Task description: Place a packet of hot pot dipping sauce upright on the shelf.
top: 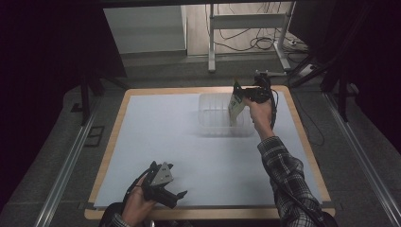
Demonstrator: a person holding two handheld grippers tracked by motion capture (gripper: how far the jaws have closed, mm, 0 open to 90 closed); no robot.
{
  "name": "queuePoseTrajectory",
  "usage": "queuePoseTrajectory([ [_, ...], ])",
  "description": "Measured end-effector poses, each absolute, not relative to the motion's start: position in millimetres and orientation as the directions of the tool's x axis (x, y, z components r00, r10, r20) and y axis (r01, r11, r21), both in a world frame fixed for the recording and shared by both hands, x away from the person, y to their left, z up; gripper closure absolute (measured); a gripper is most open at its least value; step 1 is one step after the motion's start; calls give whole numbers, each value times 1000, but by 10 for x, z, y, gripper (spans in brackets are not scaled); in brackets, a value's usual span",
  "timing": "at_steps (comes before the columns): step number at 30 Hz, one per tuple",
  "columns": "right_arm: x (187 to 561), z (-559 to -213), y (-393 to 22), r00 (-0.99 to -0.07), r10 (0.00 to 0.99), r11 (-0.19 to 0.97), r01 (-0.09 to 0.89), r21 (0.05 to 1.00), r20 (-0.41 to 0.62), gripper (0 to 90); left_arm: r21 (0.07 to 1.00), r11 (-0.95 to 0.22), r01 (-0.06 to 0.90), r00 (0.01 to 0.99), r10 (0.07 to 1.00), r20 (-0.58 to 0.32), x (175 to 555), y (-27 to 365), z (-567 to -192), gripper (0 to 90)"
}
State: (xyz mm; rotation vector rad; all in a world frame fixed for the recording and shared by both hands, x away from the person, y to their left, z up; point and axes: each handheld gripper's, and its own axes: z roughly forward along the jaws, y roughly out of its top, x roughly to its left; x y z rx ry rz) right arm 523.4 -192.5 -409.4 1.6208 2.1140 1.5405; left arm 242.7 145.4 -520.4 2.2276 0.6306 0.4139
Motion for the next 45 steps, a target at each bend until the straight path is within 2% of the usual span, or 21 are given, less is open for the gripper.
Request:
queuePoseTrajectory([
  [21, 5157, -4016, -1848, -502, 778, 56, 654, 754, 378, 444, 756, -583, 297, 835, 543, 91, 2417, 1429, -5212, 0],
  [29, 5103, -3972, -1806, -524, 790, 108, 629, 770, 317, 376, 757, -583, 294, 833, 544, 95, 2419, 1437, -5207, 0],
  [45, 5006, -3941, -1830, -555, 780, 139, 605, 784, 290, 258, 757, -582, 296, 833, 545, 93, 2421, 1440, -5207, 0],
])
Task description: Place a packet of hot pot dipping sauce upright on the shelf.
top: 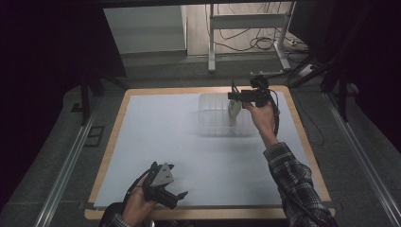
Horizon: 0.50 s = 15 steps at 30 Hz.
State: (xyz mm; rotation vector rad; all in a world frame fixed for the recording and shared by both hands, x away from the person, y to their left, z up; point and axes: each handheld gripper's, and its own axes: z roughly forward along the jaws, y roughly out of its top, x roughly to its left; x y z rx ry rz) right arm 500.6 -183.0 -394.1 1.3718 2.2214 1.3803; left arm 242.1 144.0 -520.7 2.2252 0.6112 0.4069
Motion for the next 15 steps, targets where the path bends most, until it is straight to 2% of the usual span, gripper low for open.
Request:
queuePoseTrajectory([
  [5, 4988, -3945, -1841, -573, 765, 159, 611, 775, 294, 198, 756, -584, 296, 835, 543, 93, 2421, 1437, -5209, 0],
  [15, 4905, -3934, -1861, -606, 750, 185, 579, 794, 267, 144, 755, -585, 295, 835, 542, 94, 2420, 1435, -5210, 0],
])
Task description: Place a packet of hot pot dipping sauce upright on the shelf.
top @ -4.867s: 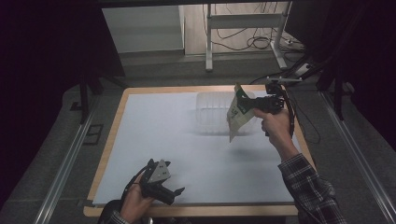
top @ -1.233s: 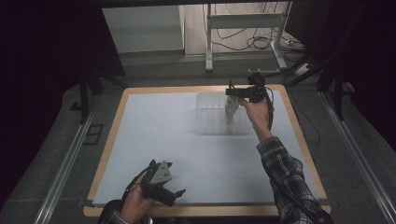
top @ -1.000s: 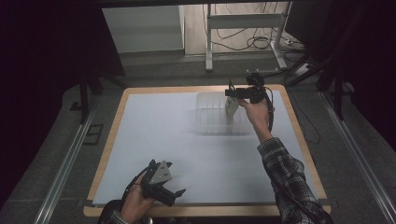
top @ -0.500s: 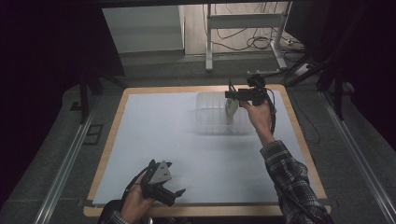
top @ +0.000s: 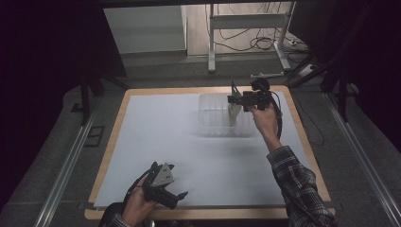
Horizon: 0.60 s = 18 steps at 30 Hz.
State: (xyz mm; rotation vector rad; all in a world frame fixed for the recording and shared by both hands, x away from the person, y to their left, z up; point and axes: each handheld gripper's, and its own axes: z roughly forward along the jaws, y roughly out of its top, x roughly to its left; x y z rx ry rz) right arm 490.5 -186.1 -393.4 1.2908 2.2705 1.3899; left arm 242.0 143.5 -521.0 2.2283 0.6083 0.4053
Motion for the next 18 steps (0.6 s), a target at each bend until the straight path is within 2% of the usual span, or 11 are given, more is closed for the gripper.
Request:
queuePoseTrajectory([
  [13, 4783, -3943, -1880, -643, 735, 241, 545, 803, 216, 91, 755, -586, 294, 835, 542, 95, 2423, 1436, -5212, 0],
  [18, 4734, -3958, -1897, -654, 720, 232, 543, 807, 233, 75, 756, -585, 294, 834, 543, 95, 2422, 1436, -5211, 0],
])
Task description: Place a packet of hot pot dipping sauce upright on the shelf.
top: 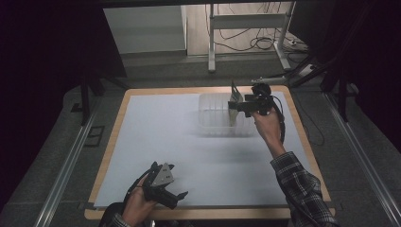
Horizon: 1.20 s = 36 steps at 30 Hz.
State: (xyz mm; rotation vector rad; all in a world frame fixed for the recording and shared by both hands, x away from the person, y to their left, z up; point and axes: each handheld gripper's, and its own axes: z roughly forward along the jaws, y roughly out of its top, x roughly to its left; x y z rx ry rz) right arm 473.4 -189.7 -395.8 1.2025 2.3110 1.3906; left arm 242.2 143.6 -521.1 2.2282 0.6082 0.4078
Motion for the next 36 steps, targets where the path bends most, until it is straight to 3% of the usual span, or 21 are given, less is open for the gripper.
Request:
queuePoseTrajectory([
  [36, 4298, -3986, -1993, -690, 707, 308, 493, 814, 151, 66, 754, -559, 344, 812, 581, 60, 2432, 1432, -5210, 2],
])
